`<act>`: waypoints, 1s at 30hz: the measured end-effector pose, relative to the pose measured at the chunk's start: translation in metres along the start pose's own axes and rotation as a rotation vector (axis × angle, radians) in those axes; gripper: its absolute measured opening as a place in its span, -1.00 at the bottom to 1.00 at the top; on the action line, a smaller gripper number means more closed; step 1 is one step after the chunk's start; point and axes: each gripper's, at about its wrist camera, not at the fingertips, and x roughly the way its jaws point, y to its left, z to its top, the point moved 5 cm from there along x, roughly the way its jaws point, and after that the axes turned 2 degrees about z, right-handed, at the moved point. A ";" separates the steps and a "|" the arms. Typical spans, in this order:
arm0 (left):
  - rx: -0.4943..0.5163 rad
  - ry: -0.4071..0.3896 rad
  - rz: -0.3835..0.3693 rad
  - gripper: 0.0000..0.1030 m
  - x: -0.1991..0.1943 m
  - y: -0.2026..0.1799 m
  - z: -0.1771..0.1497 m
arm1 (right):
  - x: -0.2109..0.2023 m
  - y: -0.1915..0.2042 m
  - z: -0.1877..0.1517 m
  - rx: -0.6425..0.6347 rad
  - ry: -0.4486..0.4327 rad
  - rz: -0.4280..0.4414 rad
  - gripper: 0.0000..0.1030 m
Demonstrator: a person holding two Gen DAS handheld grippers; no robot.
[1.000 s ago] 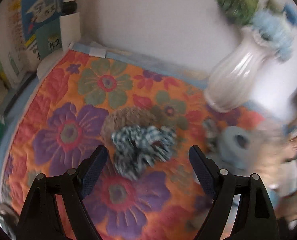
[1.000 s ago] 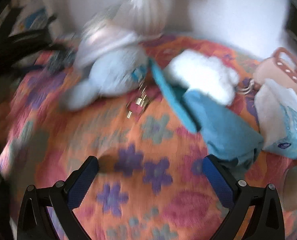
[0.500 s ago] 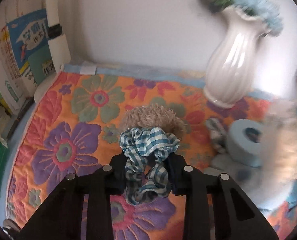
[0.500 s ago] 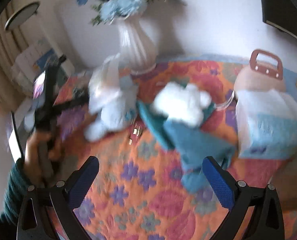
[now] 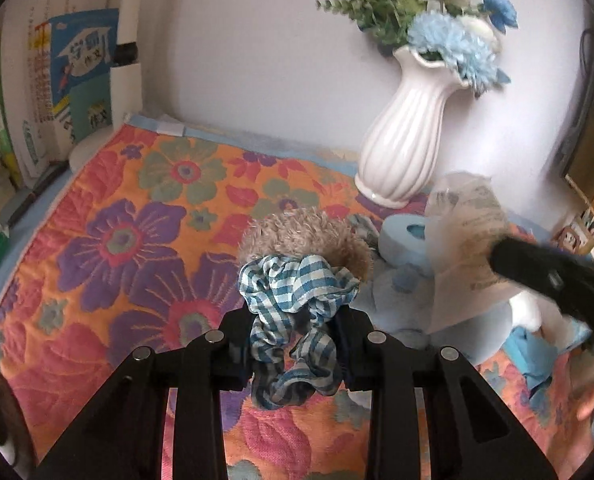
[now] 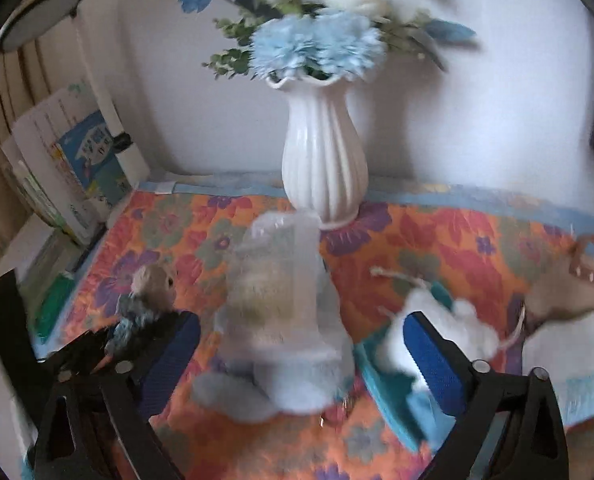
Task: Organize soft objects
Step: 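Grasp white printed packet with right tool while left tool holds scrunchie, then carry scrunchie with left tool while right tool carries packet to tray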
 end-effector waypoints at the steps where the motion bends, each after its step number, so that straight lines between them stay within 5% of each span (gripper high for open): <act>1: 0.005 0.010 0.002 -0.45 0.003 -0.001 -0.001 | 0.005 0.001 0.002 -0.010 -0.005 -0.007 0.82; 5: 0.017 -0.001 0.004 -0.45 0.001 -0.001 -0.001 | 0.023 0.012 0.008 -0.031 0.012 -0.019 0.65; 6: 0.019 -0.002 0.005 -0.45 0.000 -0.001 -0.001 | 0.027 0.014 0.007 -0.041 0.017 -0.020 0.48; 7: 0.021 -0.001 0.006 -0.45 0.000 -0.001 -0.001 | 0.031 0.017 0.005 -0.064 0.026 -0.018 -0.03; 8: 0.021 -0.001 0.005 -0.45 -0.001 -0.001 -0.001 | 0.032 0.018 0.003 -0.078 0.029 -0.022 -0.18; 17: 0.026 0.021 -0.059 -0.45 -0.025 -0.013 -0.012 | -0.037 0.001 -0.010 -0.033 -0.104 0.061 -0.25; 26: 0.095 0.034 -0.115 -0.45 -0.055 -0.047 -0.064 | -0.044 -0.030 -0.129 0.020 0.102 0.064 -0.25; 30: 0.097 0.023 -0.114 -0.45 -0.056 -0.047 -0.064 | -0.044 -0.045 -0.141 0.090 0.100 0.107 -0.25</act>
